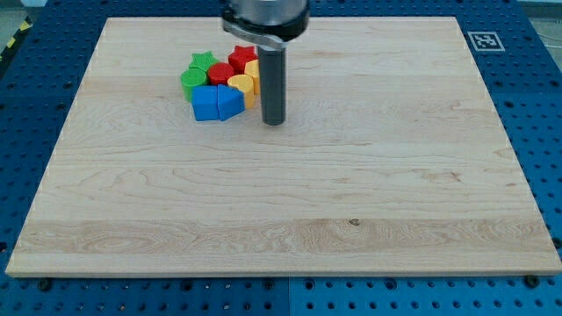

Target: Push the red star into the red circle

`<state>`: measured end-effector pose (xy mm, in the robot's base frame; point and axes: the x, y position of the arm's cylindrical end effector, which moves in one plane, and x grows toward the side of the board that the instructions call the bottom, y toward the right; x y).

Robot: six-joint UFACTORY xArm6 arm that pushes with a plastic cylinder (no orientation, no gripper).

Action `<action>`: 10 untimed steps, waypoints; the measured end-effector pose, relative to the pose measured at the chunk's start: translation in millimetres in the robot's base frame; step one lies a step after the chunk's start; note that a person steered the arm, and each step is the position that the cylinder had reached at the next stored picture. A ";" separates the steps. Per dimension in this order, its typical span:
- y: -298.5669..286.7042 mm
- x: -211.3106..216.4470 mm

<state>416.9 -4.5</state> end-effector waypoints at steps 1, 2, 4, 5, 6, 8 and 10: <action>10.9 -18.3; 11.2 -64.8; -19.7 -155.4; -33.6 -163.2; -31.4 -160.0; -31.2 -138.2; -56.7 -138.2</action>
<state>278.7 -61.1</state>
